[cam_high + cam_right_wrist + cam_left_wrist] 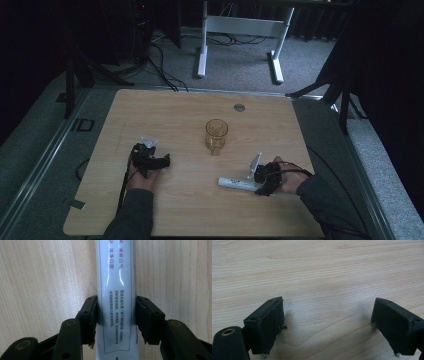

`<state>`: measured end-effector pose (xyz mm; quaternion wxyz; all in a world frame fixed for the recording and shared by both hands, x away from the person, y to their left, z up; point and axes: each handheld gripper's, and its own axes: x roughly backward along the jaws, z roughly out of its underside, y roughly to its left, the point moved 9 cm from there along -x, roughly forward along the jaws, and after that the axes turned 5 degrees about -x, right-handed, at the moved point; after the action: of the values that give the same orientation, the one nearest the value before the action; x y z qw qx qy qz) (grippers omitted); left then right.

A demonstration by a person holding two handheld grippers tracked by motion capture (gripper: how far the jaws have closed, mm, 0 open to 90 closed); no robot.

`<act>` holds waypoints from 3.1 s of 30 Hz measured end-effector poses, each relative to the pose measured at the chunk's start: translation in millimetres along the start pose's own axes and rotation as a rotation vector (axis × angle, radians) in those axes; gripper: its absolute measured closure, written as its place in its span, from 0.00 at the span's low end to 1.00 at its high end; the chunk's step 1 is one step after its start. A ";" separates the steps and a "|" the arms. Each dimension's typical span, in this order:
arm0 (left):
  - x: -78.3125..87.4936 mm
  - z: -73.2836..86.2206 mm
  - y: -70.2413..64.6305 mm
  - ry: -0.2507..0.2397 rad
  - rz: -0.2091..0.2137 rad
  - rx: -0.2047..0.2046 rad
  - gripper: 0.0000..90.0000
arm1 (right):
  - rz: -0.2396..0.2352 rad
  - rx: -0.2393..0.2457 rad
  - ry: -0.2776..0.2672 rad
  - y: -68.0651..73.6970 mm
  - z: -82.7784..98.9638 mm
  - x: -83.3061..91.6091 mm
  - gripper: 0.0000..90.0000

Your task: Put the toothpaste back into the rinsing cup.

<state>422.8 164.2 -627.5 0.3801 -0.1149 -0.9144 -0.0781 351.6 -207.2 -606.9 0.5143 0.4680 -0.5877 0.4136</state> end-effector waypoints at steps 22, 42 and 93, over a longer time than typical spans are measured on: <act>0.0 0.0 0.0 0.000 0.000 0.000 0.13 | 0.003 0.007 -0.009 0.5 0.1 0.8 0.66; -0.1 -0.2 -0.1 -0.001 0.000 0.002 0.13 | -0.027 -0.025 -0.106 7.5 0.9 10.4 0.82; -0.2 -0.2 -0.1 -0.002 0.000 0.002 0.13 | 0.091 -0.100 -0.277 -19.7 -2.8 52.0 0.85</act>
<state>423.1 164.0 -627.5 0.3792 -0.1148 -0.9149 -0.0771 369.8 -215.3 -554.9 0.4318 0.4673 -0.6935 0.3381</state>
